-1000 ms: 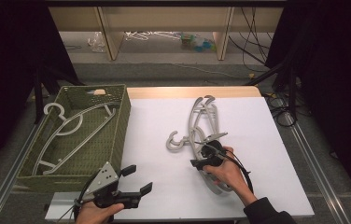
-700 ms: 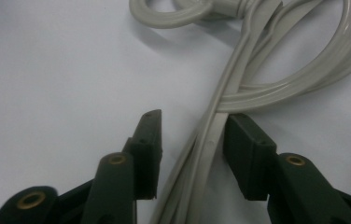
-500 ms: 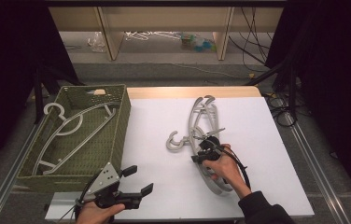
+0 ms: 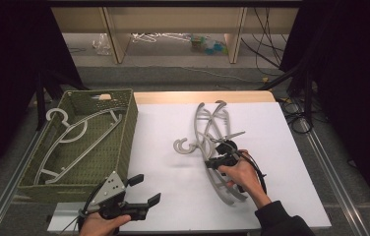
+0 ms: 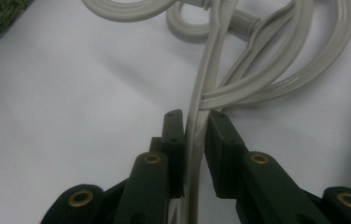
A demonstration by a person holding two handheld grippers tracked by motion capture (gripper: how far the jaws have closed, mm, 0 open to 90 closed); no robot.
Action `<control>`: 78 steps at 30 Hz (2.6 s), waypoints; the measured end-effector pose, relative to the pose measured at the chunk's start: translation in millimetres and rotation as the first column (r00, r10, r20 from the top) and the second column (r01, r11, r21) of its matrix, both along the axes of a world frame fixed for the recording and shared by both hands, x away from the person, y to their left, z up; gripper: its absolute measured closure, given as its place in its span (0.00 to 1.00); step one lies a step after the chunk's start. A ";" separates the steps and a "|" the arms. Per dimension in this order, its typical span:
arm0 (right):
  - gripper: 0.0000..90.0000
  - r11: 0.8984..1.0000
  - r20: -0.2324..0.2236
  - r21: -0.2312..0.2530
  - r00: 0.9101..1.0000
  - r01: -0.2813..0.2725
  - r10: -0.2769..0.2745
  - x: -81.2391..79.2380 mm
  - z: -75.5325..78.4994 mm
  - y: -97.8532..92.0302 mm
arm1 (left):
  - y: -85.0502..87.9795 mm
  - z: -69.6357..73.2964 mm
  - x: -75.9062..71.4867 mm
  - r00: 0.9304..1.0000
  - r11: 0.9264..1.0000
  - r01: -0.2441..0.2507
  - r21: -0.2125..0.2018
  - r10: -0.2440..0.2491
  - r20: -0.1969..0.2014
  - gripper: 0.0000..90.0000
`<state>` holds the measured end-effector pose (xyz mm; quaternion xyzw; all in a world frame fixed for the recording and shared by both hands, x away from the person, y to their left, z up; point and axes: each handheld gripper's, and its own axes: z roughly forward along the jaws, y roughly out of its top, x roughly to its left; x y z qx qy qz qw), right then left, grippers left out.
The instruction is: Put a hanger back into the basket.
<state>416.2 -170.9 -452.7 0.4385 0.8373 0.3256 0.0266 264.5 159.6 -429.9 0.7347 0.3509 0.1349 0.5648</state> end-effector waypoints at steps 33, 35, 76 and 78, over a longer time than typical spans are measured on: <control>0.91 0.896 -0.014 0.105 0.901 -0.431 0.434 -60.8 31.9 -27.3 | -23.3 -3.9 18.8 0.998 0.965 0.019 0.262 -0.034 0.056 0.29; 0.91 0.887 -0.013 0.106 0.891 -0.449 0.453 -62.7 31.7 -27.8 | -27.4 -3.8 24.9 0.994 0.946 0.030 0.324 -0.061 0.086 0.30; 0.90 0.804 -0.025 0.116 0.807 -0.584 0.590 -74.8 31.8 -32.4 | -88.1 -10.5 65.2 0.840 0.629 0.376 0.680 -0.541 0.036 0.72; 0.88 0.811 -0.021 0.103 0.814 -0.576 0.581 -73.4 31.0 -33.6 | -89.3 -8.9 65.5 0.837 0.622 0.374 0.688 -0.546 0.037 0.74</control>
